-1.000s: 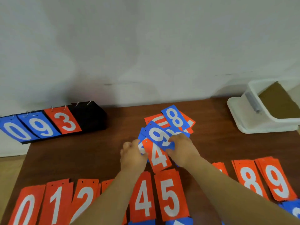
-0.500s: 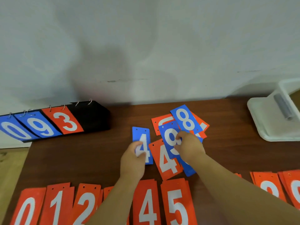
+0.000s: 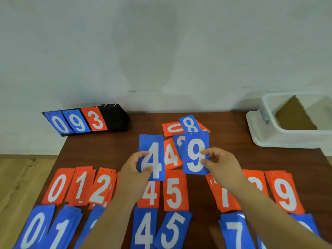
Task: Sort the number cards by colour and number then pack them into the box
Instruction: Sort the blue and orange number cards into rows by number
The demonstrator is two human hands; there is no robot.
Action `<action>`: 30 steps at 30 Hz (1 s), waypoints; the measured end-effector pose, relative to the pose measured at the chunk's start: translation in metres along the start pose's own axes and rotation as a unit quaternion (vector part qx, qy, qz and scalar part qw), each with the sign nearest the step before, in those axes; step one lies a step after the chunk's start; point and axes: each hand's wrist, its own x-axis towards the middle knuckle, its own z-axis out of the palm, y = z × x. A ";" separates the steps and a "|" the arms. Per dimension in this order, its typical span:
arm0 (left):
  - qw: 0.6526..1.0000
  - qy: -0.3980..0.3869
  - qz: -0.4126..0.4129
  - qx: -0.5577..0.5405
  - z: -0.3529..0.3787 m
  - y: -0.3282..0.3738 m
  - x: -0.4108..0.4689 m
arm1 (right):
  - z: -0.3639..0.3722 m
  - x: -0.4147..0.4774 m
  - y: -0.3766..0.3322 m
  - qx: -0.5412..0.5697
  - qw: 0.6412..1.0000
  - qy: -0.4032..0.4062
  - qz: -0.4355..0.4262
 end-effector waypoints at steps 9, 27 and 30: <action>0.998 -0.037 -0.043 -0.015 0.089 -0.046 -0.155 | -0.094 -0.130 0.083 -0.031 0.999 -0.019 -0.016; 0.985 -0.172 -0.023 0.018 0.242 -0.031 -0.226 | -0.215 -0.204 0.251 -0.068 0.978 0.072 0.183; 0.983 -0.176 -0.034 0.030 0.244 -0.038 -0.221 | -0.213 -0.195 0.262 -0.081 0.976 0.070 0.192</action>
